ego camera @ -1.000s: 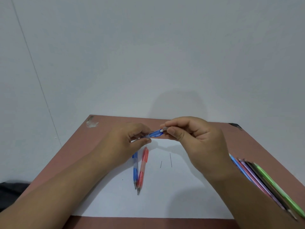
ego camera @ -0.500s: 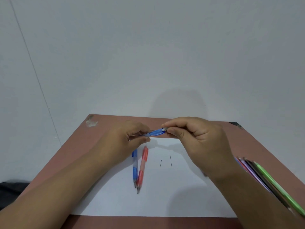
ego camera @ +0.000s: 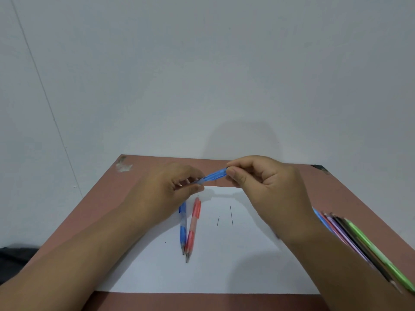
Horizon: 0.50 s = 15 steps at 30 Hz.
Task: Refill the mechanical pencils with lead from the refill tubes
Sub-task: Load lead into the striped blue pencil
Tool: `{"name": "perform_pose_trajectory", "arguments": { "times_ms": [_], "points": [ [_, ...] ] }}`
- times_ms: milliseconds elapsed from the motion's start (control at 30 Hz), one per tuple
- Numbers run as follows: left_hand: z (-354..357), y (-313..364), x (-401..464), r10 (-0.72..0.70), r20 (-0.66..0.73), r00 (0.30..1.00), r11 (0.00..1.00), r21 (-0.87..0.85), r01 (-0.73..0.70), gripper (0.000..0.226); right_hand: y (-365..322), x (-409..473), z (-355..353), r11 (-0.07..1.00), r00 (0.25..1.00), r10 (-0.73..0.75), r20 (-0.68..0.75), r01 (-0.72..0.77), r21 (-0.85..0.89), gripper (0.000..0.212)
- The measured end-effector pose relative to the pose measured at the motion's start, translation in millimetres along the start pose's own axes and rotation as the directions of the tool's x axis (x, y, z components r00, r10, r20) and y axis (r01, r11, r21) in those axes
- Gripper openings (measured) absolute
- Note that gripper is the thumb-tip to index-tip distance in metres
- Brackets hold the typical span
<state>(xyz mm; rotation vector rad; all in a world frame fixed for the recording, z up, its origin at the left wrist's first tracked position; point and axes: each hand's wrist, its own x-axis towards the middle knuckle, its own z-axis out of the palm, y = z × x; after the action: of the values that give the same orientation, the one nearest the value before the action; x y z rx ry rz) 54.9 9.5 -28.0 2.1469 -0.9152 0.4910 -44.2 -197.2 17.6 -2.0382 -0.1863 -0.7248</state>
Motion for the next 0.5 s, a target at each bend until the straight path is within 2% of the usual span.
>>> {"name": "perform_pose_trajectory", "arguments": {
  "times_ms": [100, 167, 233, 300, 333, 400, 433, 500],
  "points": [
    [0, 9, -1, -0.002, 0.013, 1.0, 1.0, -0.018, 0.002, 0.017, -5, 1, 0, 0.963, 0.987, 0.161, 0.004, -0.158, 0.217, 0.008],
    [1, 18, 0, 0.061, 0.036, 0.998, 0.998, -0.018, -0.06, 0.024, -7, 1, 3, 0.891, 0.964, 0.252, 0.081, -0.263, 0.371, 0.013],
    [5, 29, -1, 0.12, 0.052, 0.991, 0.991, -0.065, -0.117, 0.029, -7, 1, 8, 0.756, 0.926, 0.339, 0.167, -0.374, 0.538, 0.022],
    [8, 40, -4, 0.131, 0.045, 0.99, 0.982, -0.146, -0.123, 0.027, -6, 3, 12, 0.539, 0.875, 0.412, 0.254, -0.459, 0.706, 0.035],
    [9, 46, -6, 0.101, 0.052, 0.994, 0.975, -0.204, -0.088, 0.025, -6, 3, 13, 0.462, 0.862, 0.421, 0.284, -0.473, 0.75, 0.038],
    [8, 59, -9, -0.018, 0.111, 0.994, 0.936, -0.349, 0.056, 0.025, -5, 4, 12, 0.401, 0.845, 0.437, 0.31, -0.491, 0.773, 0.039],
    [7, 64, -9, -0.091, 0.149, 0.985, 0.892, -0.427, 0.147, 0.026, -3, 6, 12, 0.362, 0.836, 0.453, 0.31, -0.49, 0.793, 0.041],
    [5, 71, -8, -0.234, 0.239, 0.942, 0.766, -0.552, 0.33, 0.034, 2, 10, 9, 0.201, 0.818, 0.486, 0.307, -0.446, 0.872, 0.045]
  ]
}}
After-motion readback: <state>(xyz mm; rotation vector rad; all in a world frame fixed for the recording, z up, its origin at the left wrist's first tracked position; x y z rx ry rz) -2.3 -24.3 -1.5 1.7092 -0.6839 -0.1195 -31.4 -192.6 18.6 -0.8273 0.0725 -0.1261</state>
